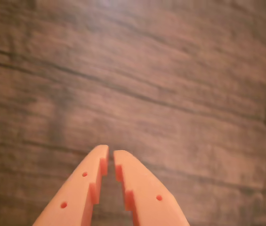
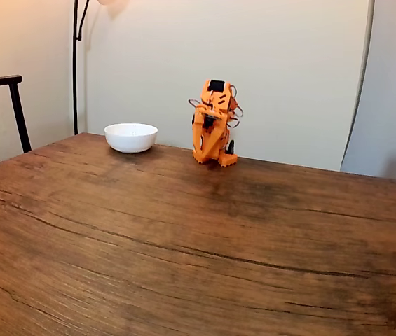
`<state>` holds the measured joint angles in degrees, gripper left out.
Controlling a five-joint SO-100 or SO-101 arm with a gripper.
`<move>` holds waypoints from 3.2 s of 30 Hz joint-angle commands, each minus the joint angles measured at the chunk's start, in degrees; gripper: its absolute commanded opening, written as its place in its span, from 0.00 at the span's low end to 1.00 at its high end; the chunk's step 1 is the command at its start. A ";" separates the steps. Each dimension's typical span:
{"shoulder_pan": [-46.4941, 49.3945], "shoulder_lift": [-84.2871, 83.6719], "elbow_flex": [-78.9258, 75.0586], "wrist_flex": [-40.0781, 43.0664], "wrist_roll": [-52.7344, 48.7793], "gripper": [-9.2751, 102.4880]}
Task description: Grasp the cube and drop it in the bowl
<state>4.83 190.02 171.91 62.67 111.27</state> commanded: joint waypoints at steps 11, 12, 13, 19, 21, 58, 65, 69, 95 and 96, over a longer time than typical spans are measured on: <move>-2.72 0.44 6.33 -9.67 -0.62 0.08; -2.46 0.44 6.33 -9.67 -0.53 0.08; -2.46 0.44 6.33 -9.67 -0.53 0.08; -2.72 0.00 6.33 -8.79 -0.53 0.08; -2.55 -0.26 6.33 -8.70 -0.53 0.08; 9.58 0.00 6.33 15.56 -0.09 0.08; 9.58 0.00 6.33 15.56 0.00 0.08; 9.58 0.00 6.33 15.56 0.00 0.08; 9.67 0.00 6.33 15.56 0.00 0.08; 9.67 0.00 6.33 15.56 0.00 0.08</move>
<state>14.41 190.99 178.42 75.50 110.74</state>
